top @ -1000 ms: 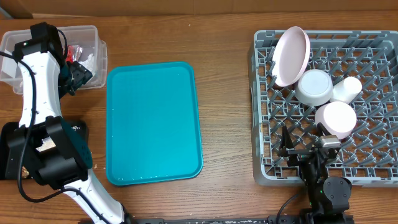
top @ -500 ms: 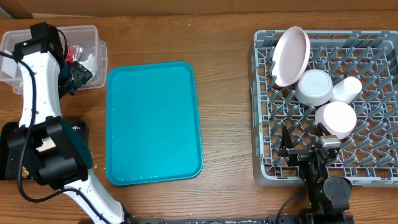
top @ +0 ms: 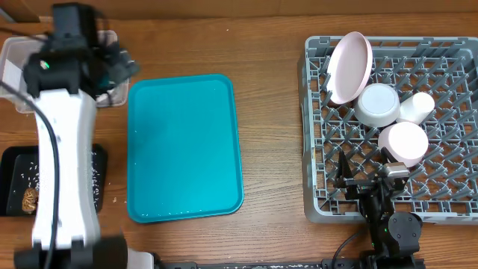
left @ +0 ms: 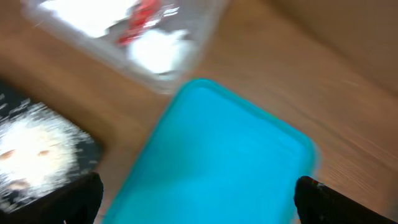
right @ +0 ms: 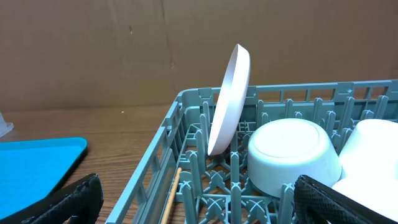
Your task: Sort waste into correct bins and load items into the dishwasher
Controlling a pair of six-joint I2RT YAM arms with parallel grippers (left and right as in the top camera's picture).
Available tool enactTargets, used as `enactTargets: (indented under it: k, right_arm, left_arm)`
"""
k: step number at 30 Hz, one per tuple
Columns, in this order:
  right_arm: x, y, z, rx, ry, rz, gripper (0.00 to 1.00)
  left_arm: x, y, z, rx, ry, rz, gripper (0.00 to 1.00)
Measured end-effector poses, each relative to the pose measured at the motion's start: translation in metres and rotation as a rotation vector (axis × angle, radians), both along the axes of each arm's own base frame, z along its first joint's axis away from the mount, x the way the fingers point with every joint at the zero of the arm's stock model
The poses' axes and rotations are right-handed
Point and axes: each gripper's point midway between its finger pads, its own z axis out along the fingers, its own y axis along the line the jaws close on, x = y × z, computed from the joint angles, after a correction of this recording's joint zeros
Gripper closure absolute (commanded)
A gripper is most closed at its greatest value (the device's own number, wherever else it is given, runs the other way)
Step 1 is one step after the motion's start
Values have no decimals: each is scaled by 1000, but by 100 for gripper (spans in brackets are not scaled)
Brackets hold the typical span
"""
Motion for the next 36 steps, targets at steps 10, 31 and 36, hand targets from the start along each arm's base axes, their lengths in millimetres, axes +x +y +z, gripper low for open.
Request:
enactTargets:
  k: [10, 31, 36]
  right_arm:
    - [0, 0, 0, 0, 0, 0, 0]
    - [0, 0, 0, 0, 0, 0, 0]
    - [0, 0, 0, -1, 0, 0, 0]
  left_arm:
    - [-47, -58, 51, 2, -128, -173, 0]
    - [-139, -48, -26, 167, -759, -379, 0]
    - [-147, -48, -58, 200, -842, -383, 0]
